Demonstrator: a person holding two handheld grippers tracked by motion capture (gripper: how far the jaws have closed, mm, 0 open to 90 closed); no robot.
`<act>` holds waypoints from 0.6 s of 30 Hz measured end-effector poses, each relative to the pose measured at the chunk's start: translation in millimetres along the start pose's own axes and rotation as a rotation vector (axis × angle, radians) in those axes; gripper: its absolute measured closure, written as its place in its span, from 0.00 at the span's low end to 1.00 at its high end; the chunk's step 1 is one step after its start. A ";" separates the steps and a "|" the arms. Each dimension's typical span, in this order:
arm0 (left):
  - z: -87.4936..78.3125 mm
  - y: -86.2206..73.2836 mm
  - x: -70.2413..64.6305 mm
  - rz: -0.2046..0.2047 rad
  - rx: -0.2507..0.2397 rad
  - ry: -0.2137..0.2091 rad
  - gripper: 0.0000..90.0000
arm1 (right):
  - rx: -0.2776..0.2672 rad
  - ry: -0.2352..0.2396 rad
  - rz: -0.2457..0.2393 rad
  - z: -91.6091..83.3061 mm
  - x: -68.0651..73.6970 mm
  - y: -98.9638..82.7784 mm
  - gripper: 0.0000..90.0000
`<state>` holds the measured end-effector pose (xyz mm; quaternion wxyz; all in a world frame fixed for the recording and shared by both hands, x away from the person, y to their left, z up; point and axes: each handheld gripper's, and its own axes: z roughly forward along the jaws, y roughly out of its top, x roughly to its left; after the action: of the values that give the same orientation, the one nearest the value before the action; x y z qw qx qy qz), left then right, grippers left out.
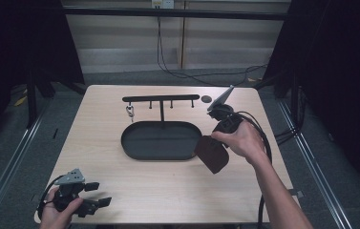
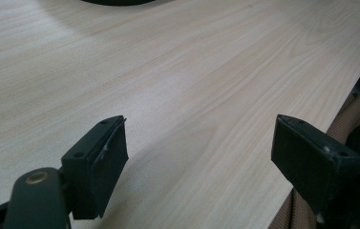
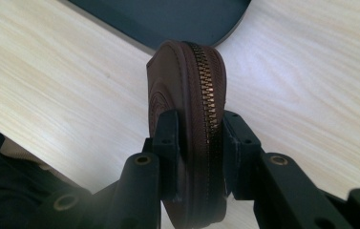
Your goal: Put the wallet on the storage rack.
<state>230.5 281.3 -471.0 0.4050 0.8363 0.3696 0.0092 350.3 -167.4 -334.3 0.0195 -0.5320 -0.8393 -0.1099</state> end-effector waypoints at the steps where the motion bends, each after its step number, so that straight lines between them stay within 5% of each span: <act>1: 0.0 -0.2 -0.1 -0.001 -0.003 0.002 0.22 | -0.001 -0.004 0.002 -1.4 0.0 1.8 0.78; 18: -1.0 0.2 1.7 -0.007 -0.008 0.000 0.22 | -0.009 -0.088 0.049 -3.7 2.4 38.9 0.78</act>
<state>231.6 282.9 -470.8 0.4086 0.8333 0.3723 0.0092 383.8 -150.0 -323.9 -0.0173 -0.5567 -0.8257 -0.0894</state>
